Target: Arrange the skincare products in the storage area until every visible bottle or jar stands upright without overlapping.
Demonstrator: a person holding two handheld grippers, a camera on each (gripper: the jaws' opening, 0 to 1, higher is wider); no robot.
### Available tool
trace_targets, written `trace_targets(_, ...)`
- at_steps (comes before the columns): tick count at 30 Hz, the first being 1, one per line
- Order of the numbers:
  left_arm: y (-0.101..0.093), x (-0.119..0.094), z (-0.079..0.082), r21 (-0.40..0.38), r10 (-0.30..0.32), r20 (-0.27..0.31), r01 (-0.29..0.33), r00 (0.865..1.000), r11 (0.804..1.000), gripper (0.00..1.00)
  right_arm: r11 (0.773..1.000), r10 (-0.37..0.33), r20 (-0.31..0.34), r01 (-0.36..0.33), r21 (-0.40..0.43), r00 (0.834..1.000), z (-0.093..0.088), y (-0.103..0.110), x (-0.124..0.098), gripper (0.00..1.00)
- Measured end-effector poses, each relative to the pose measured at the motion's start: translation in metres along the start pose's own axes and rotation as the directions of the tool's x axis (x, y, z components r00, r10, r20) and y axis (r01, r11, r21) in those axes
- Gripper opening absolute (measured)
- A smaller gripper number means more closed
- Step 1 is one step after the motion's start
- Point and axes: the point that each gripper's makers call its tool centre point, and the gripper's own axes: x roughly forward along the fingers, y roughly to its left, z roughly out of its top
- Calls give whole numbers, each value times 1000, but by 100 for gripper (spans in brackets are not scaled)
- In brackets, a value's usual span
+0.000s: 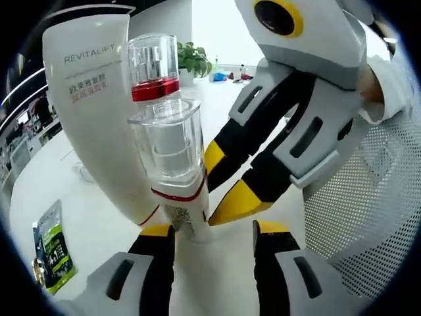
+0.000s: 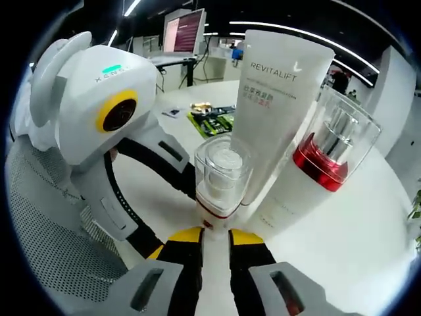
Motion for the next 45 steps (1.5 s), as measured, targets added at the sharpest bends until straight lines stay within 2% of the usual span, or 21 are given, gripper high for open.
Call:
trace_targets(3, -1, 0, 1, 17, -5, 1, 5, 1000, 1000, 44, 1000, -4, -1, 4, 5, 1000, 0, -1, 0, 7)
trace_targets(5, 7, -3, -3, -1, 27, -34, -27, 999, 1000, 42, 1000, -8, -8, 9, 11, 1000, -2, -2, 0, 7)
trace_targets(8, 12, -9, -5, -16, 35, -67, -36, 997, 999, 38, 1000, -9, -7, 9, 19, 1000, -2, -3, 0, 7)
trace_targets(11, 7, -15, 3, -59, 13, -39, -15, 999, 998, 32, 1000, -10, -11, 10, 15, 1000, -3, -3, 0, 7)
trace_targets(14, -1, -12, 11, -40, -8, -5, 7, 1000, 999, 37, 1000, -5, -12, 5, 15, 1000, -2, -2, 1, 7)
trace_targets(17, -4, -9, 8, -25, -12, -17, 12, 1000, 1000, 41, 1000, -11, -16, 11, 11, 1000, -3, -3, 1, 8)
trace_targets(22, -2, -11, 5, -32, -10, -31, 9, 999, 999, 38, 1000, -25, -5, 25, 9, 1000, -1, -5, 1, 7)
trace_targets(42, -3, -11, 0, -23, -11, -53, 10, 999, 1000, 37, 999, -42, 6, 42, -12, 999, 0, -8, 3, 2)
trace_targets(45, -2, -11, 1, -25, -9, -52, 8, 999, 1000, 37, 999, -38, 3, 38, 0, 999, 0, -7, 2, 4)
